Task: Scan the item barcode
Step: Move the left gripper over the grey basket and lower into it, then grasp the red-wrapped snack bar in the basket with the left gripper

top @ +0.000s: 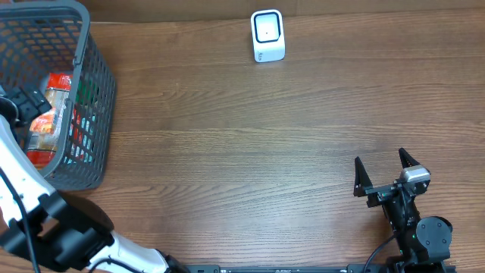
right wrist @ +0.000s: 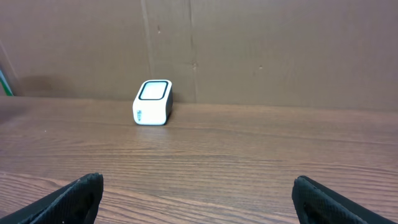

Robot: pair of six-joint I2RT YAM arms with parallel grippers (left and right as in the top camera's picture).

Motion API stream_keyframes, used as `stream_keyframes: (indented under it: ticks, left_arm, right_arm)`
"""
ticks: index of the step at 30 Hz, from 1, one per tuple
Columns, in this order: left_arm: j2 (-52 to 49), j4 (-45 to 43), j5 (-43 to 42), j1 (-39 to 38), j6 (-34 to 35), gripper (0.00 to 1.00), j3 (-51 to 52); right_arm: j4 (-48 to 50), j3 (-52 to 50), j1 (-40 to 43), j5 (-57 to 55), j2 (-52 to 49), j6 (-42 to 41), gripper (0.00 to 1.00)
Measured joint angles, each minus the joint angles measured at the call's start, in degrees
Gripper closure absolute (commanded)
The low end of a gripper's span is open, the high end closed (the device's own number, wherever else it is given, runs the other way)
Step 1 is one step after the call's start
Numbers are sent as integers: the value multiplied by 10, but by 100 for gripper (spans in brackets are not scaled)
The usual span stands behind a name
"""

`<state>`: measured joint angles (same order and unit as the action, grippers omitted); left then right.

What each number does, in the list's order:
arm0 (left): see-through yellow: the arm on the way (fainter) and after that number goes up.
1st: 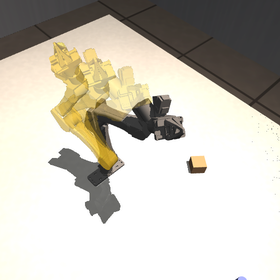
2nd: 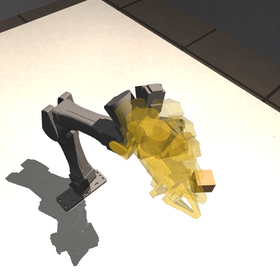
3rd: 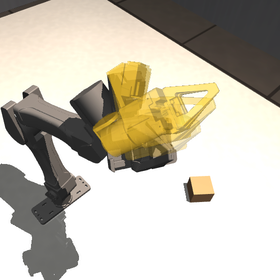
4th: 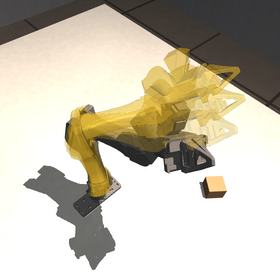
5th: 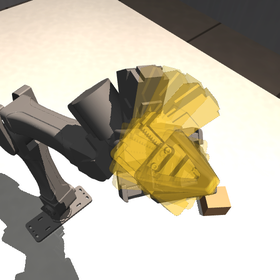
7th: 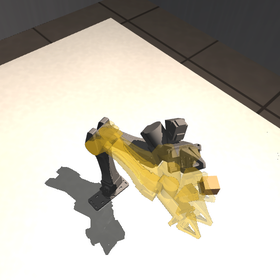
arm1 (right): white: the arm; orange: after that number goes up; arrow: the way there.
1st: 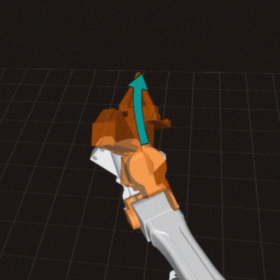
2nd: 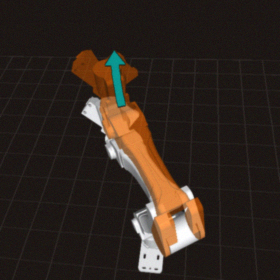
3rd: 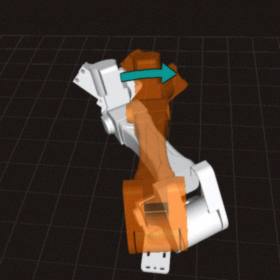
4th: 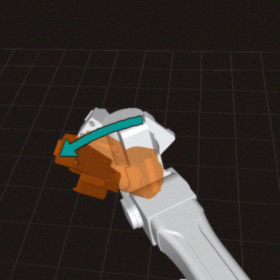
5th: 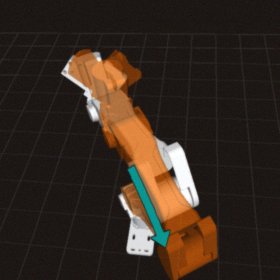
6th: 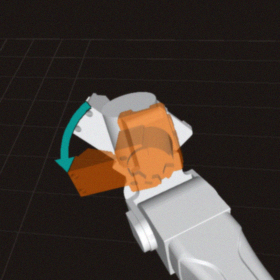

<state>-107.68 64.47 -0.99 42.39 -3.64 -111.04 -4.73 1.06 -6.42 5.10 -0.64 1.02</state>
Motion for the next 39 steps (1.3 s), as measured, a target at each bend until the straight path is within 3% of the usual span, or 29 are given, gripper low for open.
stream_keyframes:
  ticks: [12,18,34,39]
  left_arm:
    - [-84,23,-26,0,-70,0,0]
    - [-128,24,-62,0,-113,15,0]
    - [-227,26,-89,0,-148,6,0]
    - [-236,18,-89,0,-148,9,0]
  right_arm:
    - [0,0,0,0,0,0,0]
    - [1,0,0,0,0,0,0]
    - [0,0,0,0,0,0,0]
    - [0,0,0,0,0,0,0]
